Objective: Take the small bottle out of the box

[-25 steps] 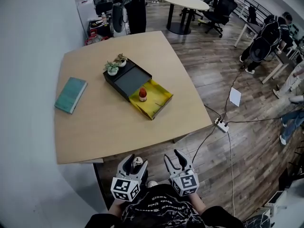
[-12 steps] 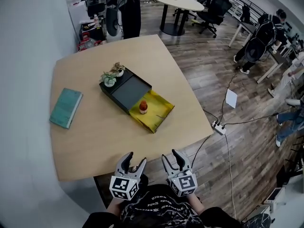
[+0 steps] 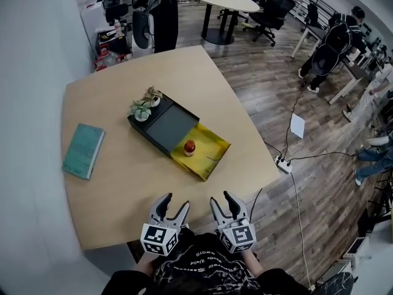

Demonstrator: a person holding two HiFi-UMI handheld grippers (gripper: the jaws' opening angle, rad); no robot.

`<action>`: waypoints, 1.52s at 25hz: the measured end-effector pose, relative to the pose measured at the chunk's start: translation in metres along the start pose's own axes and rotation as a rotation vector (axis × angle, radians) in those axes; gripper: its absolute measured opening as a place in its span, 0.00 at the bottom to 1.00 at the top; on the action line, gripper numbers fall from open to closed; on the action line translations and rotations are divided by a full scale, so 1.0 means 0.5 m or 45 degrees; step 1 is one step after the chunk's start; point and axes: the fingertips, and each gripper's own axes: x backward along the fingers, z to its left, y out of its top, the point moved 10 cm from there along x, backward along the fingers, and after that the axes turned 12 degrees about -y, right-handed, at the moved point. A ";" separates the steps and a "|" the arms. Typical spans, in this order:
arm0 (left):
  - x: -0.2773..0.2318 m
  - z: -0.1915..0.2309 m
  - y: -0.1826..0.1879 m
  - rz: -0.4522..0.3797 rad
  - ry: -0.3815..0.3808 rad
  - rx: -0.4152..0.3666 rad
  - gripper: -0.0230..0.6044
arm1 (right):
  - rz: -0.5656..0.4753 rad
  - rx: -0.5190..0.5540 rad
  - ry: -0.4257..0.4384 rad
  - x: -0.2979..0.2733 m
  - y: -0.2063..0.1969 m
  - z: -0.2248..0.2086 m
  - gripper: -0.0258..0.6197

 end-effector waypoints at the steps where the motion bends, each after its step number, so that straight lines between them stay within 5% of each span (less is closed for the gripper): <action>1: -0.004 0.007 0.005 -0.001 -0.010 -0.005 0.44 | 0.000 -0.005 -0.007 -0.005 0.000 0.002 0.36; 11: -0.019 0.034 0.017 -0.021 0.050 0.008 0.44 | 0.017 0.000 0.034 -0.056 0.009 -0.003 0.36; 38: -0.044 0.058 0.060 -0.095 0.403 0.066 0.44 | 0.037 0.149 0.384 -0.305 0.112 -0.051 0.36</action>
